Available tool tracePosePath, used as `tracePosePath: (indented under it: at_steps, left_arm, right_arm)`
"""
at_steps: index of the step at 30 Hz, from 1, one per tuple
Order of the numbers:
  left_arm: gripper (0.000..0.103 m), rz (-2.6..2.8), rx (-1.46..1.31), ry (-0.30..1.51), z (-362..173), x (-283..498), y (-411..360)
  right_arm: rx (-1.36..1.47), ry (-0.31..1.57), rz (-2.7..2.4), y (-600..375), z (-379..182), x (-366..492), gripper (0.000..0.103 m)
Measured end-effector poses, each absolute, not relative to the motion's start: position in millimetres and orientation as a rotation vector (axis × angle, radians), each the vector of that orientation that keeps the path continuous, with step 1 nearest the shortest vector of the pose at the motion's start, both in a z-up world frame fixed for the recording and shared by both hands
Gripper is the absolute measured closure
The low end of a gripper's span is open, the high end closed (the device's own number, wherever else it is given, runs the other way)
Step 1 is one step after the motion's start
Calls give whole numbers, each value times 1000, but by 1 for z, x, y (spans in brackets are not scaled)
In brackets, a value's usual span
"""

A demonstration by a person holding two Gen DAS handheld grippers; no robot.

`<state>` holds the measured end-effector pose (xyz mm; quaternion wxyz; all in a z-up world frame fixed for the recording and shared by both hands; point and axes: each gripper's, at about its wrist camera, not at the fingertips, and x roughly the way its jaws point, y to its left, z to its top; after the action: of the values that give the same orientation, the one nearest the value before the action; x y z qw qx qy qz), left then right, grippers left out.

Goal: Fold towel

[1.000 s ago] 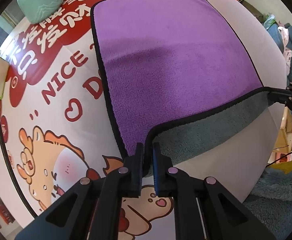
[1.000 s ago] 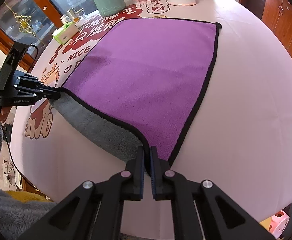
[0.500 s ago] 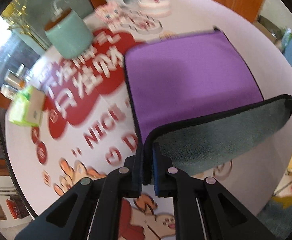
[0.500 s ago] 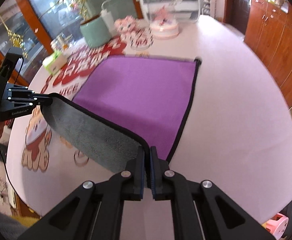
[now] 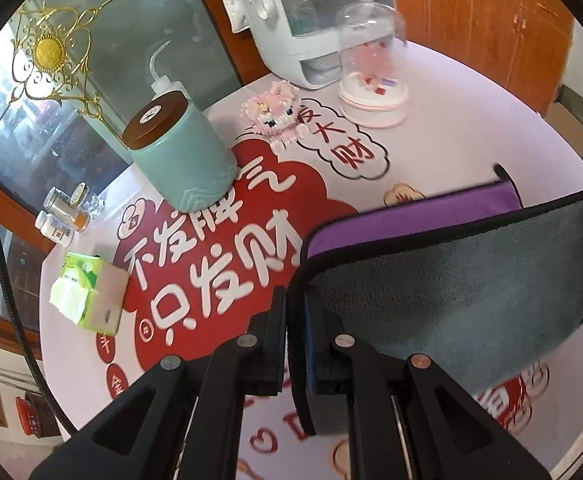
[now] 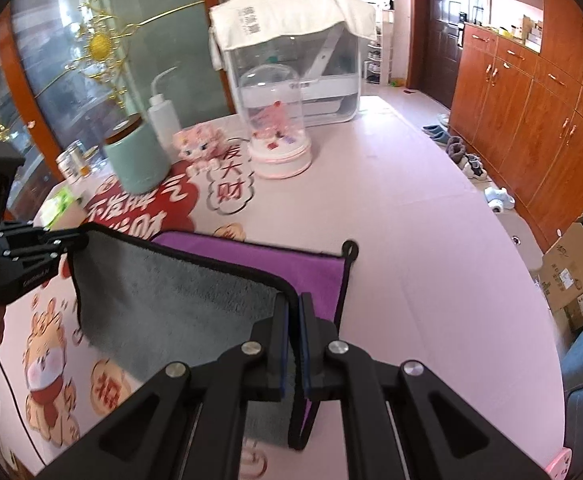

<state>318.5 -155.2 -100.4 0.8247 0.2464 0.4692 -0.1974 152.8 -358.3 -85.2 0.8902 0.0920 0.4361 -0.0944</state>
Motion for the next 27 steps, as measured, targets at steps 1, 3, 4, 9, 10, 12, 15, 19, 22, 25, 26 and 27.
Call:
tracePosePath:
  at_steps: [1,3,4,9,10,12,15,19,22,25,26,27]
  left_arm:
    - [97,-412,518,996,-103,324,-158]
    - [97,-398,505,998,-110,331,-162]
    - [97,-393,499,1001,-114,337,-164]
    - [97,-369,485,1012,-131,356,-175]
    - [97,-365,478,1019,-136,360,-178]
    - [97,-360,468,1029,-144,366,-182]
    - [97,-350,461,1048,-158,373,-188]
    - [97,-347,460,1067,-174,380,-193]
    - [96,-344,452,1081,-181,385,-195]
    - [95,-343,455,1086,-187,387,-197]
    - [95,-342,456,1086,-188,387,-198]
    - [95,-339,461,1085,-189,387,-199]
  right_arm:
    - [190,907,-204,-360,-88,158,98]
    - [184,907,-227,-365,-94,171,98]
    - [182,908,-235,-365,-97,175,98]
    - [171,921,-278,-374,-115,199,98]
    - [172,924,-283,-375,-117,202,98]
    - [176,936,-295,-379,-125,209,98]
    - [191,954,-304,-384,-135,217,98]
    - [207,982,-314,-389,-150,224,98]
    - [211,1006,-323,-392,-162,229,98]
    - [213,1021,-330,-395,-170,231,98]
    - [214,1025,-329,-395,-173,231,98]
    - [214,1027,-329,-395,-175,232,98]
